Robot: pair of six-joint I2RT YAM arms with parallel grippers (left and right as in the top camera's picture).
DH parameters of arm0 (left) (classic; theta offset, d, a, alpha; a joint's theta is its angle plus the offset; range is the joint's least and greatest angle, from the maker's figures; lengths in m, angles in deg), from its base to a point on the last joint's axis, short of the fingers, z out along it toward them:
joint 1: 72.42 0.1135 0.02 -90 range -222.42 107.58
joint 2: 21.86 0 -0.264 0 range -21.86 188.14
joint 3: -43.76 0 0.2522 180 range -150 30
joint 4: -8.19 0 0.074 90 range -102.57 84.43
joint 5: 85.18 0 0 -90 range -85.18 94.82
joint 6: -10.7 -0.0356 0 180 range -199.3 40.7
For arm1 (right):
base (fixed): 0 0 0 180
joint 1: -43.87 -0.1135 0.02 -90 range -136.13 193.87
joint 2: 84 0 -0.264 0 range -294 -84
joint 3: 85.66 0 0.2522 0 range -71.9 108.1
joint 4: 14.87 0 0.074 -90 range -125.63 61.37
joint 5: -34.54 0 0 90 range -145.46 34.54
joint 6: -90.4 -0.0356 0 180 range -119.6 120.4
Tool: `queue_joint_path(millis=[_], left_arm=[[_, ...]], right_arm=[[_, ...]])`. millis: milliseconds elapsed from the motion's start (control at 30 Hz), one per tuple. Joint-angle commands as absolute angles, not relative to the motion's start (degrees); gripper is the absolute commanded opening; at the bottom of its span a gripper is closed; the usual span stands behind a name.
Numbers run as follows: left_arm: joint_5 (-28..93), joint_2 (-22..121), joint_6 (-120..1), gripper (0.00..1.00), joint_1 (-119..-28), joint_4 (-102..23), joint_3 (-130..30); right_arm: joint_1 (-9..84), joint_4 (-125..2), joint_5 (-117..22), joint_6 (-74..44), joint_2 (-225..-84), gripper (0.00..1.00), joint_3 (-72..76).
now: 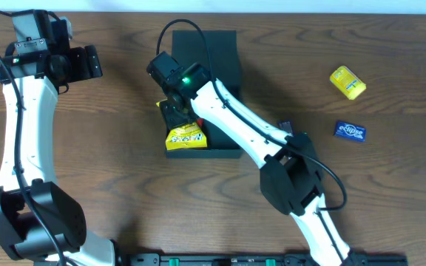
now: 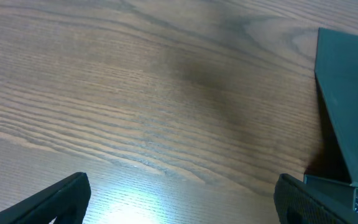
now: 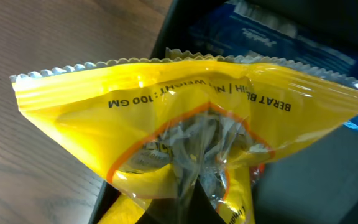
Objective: Pack container
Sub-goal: 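Carry the yellow bag over the box and lower it inside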
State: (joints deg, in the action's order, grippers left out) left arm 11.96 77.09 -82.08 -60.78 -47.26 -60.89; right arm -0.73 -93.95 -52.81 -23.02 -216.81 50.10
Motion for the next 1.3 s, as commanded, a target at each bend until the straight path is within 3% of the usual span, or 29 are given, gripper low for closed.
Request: queue_joint_path(millis=[0, 667, 700, 733, 767, 867, 1000, 1267], left_arm=[[11.9, 77.8, -81.5, 0.96, -60.4, -47.4, -61.2], [12.0, 77.8, -81.5, 0.95, -60.4, -47.6, -61.2], [12.0, 77.8, -81.5, 0.96, -60.4, -47.6, -61.2], [12.0, 77.8, -81.5, 0.95, -60.4, -47.6, -61.2], [12.0, 77.8, -81.5, 0.95, -60.4, -47.6, -61.2], [12.0, 77.8, -81.5, 0.95, -60.4, -47.6, -61.2], [12.0, 77.8, -81.5, 0.95, -60.4, -47.5, -61.2], [12.0, 77.8, -81.5, 0.95, -60.4, -47.5, -61.2]], right_arm=[[-2.0, -93.9, -49.4, -22.3, -220.3, 0.01, 50.2], [-1.8, -92.7, -48.3, -25.3, -226.0, 0.02, 50.3], [-1.6, -92.9, -48.3, -25.2, -225.7, 0.14, 50.4], [-1.4, -93.1, -48.3, -25.2, -225.4, 0.37, 50.5], [-1.2, -93.4, -48.3, -25.2, -225.1, 0.42, 50.7], [-0.4, -94.5, -48.3, -24.4, -223.6, 0.55, 51.4], [1.1, -95.1, -48.3, -23.7, -219.4, 0.62, 52.0], [2.9, -93.3, -48.4, -19.6, -210.1, 0.86, 52.0]])
